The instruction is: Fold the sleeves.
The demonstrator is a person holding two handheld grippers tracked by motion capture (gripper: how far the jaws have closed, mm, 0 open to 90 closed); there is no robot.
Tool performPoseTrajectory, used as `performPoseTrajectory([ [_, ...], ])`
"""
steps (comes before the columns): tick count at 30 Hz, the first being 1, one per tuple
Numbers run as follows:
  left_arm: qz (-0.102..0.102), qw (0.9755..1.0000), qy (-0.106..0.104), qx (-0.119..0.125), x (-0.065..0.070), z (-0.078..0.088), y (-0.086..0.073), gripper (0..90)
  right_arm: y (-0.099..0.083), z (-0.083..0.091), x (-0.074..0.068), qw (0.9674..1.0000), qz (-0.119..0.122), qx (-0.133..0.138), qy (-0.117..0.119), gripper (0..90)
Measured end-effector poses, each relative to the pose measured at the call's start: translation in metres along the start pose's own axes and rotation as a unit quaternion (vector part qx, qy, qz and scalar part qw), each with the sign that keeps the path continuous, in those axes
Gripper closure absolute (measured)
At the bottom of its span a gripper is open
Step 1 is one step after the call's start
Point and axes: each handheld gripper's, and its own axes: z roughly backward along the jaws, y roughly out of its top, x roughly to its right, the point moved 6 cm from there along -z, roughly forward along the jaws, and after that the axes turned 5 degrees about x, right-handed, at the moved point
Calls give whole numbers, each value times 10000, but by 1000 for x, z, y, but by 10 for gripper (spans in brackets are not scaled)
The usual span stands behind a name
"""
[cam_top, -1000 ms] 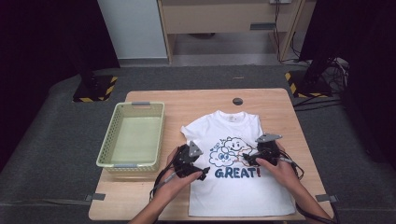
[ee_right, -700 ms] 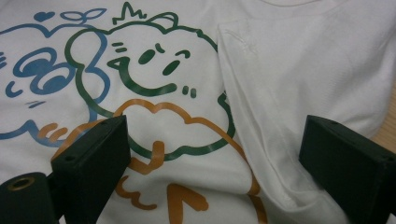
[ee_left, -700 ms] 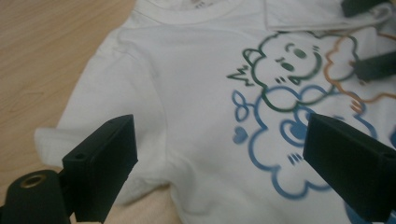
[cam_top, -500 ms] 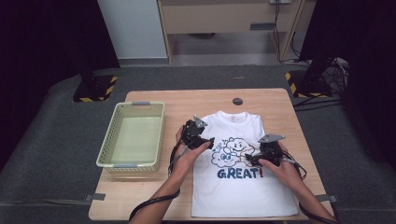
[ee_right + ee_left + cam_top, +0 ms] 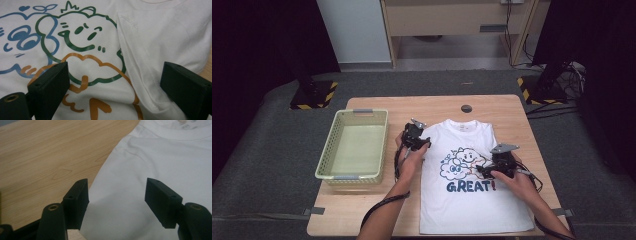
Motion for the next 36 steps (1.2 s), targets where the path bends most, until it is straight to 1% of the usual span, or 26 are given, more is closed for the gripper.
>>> performPoseTrajectory([
  [4, 118, 9999, 27, -14, -4, -2, -6, 356, 0, 0, 0, 10000, 2, 0, 3, 88],
  [6, 90, 9999, 70, 36, -4, -1, -7, 341, 0, 0, 0, 10000, 1, 0, 3, 88],
  [8, 124, 9998, 122, 69, -6, 1, -9, 314, 0, 0, 0, 10000, 2, 1, 3, 88],
  [10, 228, 9997, 117, 35, -8, 0, -12, 280, 0, 0, 0, 10000, 2, 1, 2, 88],
  [13, 317, 9994, 120, 2, -10, -1, -17, 245, 0, 0, 0, 10000, 2, 0, 3, 88],
  [16, 288, 9995, 122, -28, -11, -1, -19, 216, 0, 0, 0, 10000, 2, 3, 2, 88],
  [18, 363, 9992, 92, -109, -11, -3, -22, 195, 0, 0, 0, 10000, 17, 5, 8, 88],
  [22, 459, 9987, 102, -173, -14, -6, -25, 167, 0, 0, 0, 10000, 10, 4, 9, 88],
  [25, 527, 9984, 125, -190, -16, -7, -28, 165, 0, 0, 0, 10000, 5, 2, 10, 88],
  [26, 630, 9978, 114, -191, -17, -8, -29, 164, 0, 0, 0, 10000, 20, 6, 10, 88],
  [27, 675, 9975, 107, -166, -18, -9, -29, 158, 0, 0, 0, 10000, 20, 6, 11, 88],
  [28, 678, 9975, 114, -154, -18, -9, -29, 156, 0, 0, 0, 10000, 20, 6, 10, 88],
  [30, 666, 9976, 97, -132, -18, -9, -29, 164, 0, 0, 0, 10000, 12, 4, 11, 88],
  [32, 630, 9980, 36, -103, -16, -7, -28, 201, 0, 0, 0, 10000, 19, 6, 10, 88],
  [36, 524, 9985, -128, -21, -11, -3, -28, 424, 0, 0, 0, 10000, 12, 4, 10, 88],
])
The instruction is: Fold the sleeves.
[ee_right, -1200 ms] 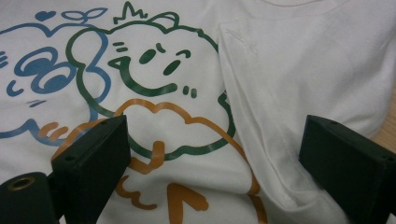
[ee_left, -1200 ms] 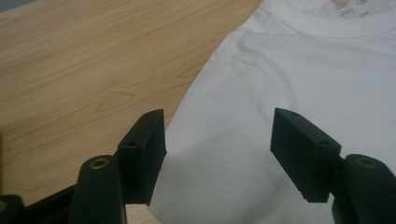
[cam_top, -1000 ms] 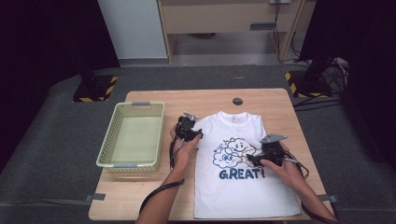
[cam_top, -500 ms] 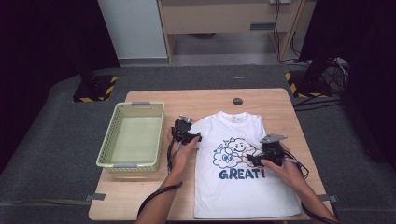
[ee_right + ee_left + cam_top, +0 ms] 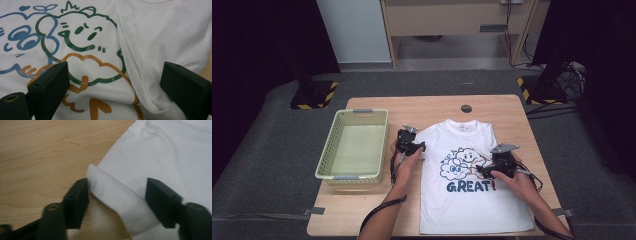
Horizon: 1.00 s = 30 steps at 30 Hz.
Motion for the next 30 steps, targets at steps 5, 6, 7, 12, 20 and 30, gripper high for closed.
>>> performPoseTrajectory([
  [5, 73, 9998, -106, 140, 1, 1, 0, 684, 0, 0, 0, 10000, -1, 0, -9, 87],
  [6, 62, 9998, -133, 121, 1, 0, 1, 719, 0, 0, 0, 10000, -1, 5, -11, 87],
  [7, 57, 9998, -154, 149, 2, 0, 2, 745, 0, -1, -1, 10000, -2, 6, -15, 87],
  [12, -91, 9992, -125, 370, 5, 8, 14, 821, 3, -4, -4, 10000, 1, -2, -29, 87],
  [20, -112, 9988, -161, 458, 4, 18, 26, 821, 8, -11, -14, 9999, -83, -12, -107, 85],
  [30, -345, 9978, -308, 478, 13, 19, 37, 819, 17, -22, -31, 10000, -11, 2, -43, 85],
])
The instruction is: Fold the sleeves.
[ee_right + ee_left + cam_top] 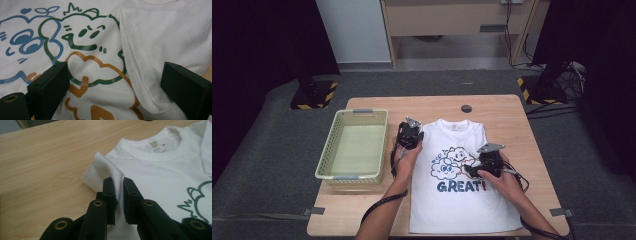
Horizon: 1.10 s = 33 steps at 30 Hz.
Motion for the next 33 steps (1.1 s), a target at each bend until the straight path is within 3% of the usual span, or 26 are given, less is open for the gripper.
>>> performPoseTrajectory([
  [9, -369, 9987, -320, -158, 30, -16, 5, 783, 0, 0, -1, 10000, 9, -10, 13, 85],
  [14, -580, 9968, -477, -259, 46, -27, 0, 735, 0, 0, 0, 10000, 32, -9, 39, 86],
  [17, -606, 9951, -650, -428, 55, -35, -8, 588, 0, 0, 0, 10000, 61, -4, 65, 86],
  [19, -740, 9948, -576, -406, 58, -34, -9, 479, -1, 1, 1, 10000, 53, -14, 75, 86],
  [26, -796, 9955, -494, -119, 50, -9, 3, 354, -4, 6, 7, 9999, 40, -24, 105, 86],
  [33, -625, 9975, -297, -173, 28, 7, 7, 307, -3, 12, 11, 9998, 72, 2, 202, 72],
])
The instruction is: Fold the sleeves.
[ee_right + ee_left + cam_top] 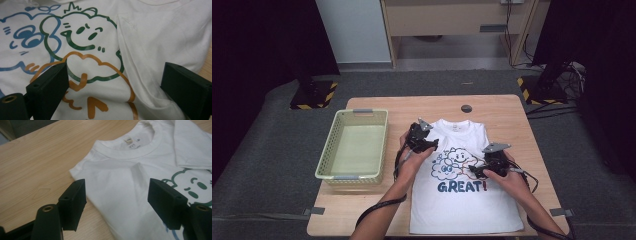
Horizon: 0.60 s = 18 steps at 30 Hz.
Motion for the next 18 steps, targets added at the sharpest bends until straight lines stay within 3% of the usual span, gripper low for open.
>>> performPoseTrajectory([
  [5, 150, 9998, 45, -145, -9, -3, -4, 273, 9, 11, 6, 9999, 107, 81, -34, 55],
  [9, 300, 9993, 98, -208, -13, -10, -5, 223, 14, 18, 24, 9998, 29, 125, -138, 65],
  [12, 385, 9989, 85, -265, -15, -19, -7, 201, 17, 16, 40, 9995, -206, 132, -220, 135],
  [18, 481, 9981, 201, -318, -25, -33, -9, 199, 25, 6, 63, 9990, -343, 114, -280, 327],
])
